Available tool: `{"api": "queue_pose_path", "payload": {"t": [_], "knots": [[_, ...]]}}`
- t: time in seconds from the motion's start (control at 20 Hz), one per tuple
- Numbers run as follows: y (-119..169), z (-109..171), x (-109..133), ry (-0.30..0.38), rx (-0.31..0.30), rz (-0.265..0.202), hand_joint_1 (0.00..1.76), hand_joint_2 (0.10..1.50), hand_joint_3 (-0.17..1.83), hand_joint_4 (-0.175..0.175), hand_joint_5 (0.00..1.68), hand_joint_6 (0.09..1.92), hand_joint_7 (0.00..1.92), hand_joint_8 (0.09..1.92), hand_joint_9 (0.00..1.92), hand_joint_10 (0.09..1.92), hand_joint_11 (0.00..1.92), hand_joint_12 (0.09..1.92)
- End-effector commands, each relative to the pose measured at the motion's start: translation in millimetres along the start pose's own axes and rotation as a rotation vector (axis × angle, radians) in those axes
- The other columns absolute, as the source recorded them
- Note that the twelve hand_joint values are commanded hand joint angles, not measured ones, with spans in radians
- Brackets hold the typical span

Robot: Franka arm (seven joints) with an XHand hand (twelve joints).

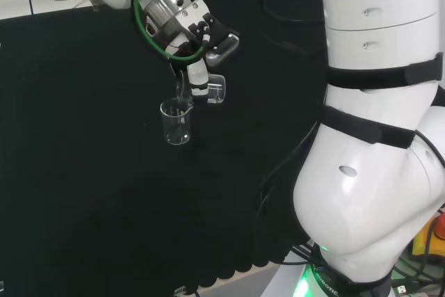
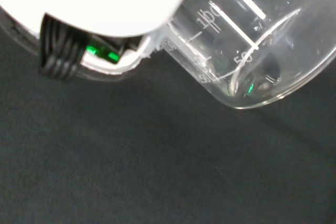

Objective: Pour the water from the handheld beaker into the one on the table.

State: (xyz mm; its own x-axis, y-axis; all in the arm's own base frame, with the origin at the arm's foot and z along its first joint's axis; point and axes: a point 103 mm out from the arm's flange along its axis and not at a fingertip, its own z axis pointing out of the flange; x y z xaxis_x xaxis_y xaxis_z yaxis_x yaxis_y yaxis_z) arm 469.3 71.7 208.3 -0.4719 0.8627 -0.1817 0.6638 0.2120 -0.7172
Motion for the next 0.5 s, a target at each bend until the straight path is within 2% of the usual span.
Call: {"api": "queue_pose_path", "payload": {"t": [0.05,0.5], "knots": [[-0.1,-3.2,3.6,-0.023,0.020,0.011,1.30,0.57,0.90,-0.175,1.15,0.97,1.21,0.95,1.53,0.84,1.18,0.82],[-0.1,-6.8,10.3,-0.058,0.048,0.023,1.30,0.57,0.91,-0.175,1.15,0.98,1.21,0.96,1.53,0.84,1.18,0.83]]}}
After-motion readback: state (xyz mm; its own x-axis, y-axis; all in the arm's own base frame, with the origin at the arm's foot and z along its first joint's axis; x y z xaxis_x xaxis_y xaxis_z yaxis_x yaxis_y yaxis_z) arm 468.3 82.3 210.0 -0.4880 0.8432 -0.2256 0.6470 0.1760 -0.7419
